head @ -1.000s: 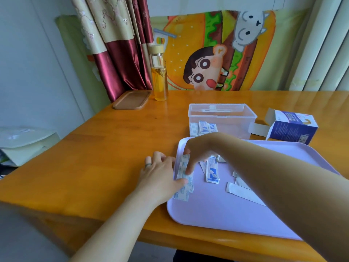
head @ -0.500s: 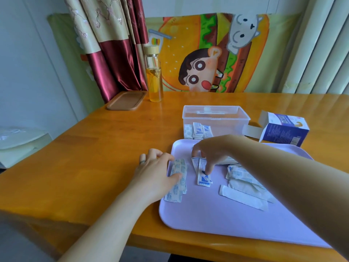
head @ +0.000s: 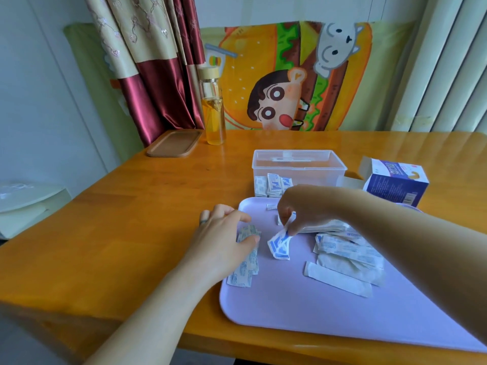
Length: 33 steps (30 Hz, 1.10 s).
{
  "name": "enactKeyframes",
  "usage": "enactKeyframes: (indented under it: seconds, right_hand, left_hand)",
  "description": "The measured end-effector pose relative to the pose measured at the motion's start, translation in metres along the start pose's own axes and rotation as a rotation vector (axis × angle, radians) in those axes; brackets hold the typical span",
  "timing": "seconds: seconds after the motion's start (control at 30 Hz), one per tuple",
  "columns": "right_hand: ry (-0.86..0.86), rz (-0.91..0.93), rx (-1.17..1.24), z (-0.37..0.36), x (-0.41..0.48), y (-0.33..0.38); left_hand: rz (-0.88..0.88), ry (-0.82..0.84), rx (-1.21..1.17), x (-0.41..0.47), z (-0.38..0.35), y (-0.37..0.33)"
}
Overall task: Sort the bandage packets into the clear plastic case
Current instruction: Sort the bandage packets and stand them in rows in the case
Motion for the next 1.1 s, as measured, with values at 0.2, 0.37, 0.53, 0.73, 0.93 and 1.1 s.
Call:
enactKeyframes:
  seconds: [0.2, 0.37, 0.53, 0.73, 0.93, 1.1]
  right_hand:
    - [-0.167, 0.098, 0.224, 0.009, -0.044, -0.002]
    - [-0.295, 0.168, 0.337, 0.003, -0.065, 0.002]
    - [-0.444, 0.047, 0.451, 0.009, -0.083, -0.042]
    - [-0.367, -0.151, 0.270, -0.002, -0.065, -0.074]
    - [-0.305, -0.223, 0.296, -0.002, -0.033, -0.082]
    - [-0.263, -0.268, 0.312, 0.006, -0.030, -0.101]
  left_hand:
    - [-0.234, 0.030, -0.174, -0.002, -0.007, -0.047]
    - [-0.269, 0.164, -0.278, 0.000, -0.021, -0.063]
    - [-0.208, 0.050, -0.490, 0.003, 0.001, -0.050]
    - [-0.073, 0.070, -1.177, 0.008, -0.004, -0.024]
    - [-0.018, 0.113, -1.443, 0.015, -0.011, -0.018]
    - [-0.036, 0.122, -1.602, 0.018, -0.010, -0.012]
Point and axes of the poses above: each hand's wrist, its own x-axis towards the middle knuckle, its own z-axis out of the back of the hand, y = z × x, the point moved 9 cm from there along x, towards the middle knuckle, and after that the axes turned 14 degrees about y, right-handed, at the moved point
